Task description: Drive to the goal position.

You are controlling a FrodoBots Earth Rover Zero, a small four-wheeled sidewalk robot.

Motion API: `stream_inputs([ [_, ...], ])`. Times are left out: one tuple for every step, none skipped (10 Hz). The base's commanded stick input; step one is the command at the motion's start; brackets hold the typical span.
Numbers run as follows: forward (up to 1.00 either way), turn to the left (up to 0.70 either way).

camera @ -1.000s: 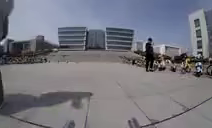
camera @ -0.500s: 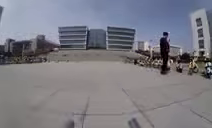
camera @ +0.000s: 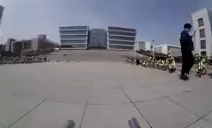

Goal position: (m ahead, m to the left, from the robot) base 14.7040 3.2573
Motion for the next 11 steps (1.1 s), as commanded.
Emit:
stream_inputs([
  [1.0,0.0],
  [1.0,0.0],
  [1.0,0.0],
  [1.0,0.0],
  [1.0,0.0],
  [1.0,0.0],
  [1.0,0.0],
  [1.0,0.0],
  [1.0,0.0],
  [1.0,0.0],
  [1.0,0.0],
])
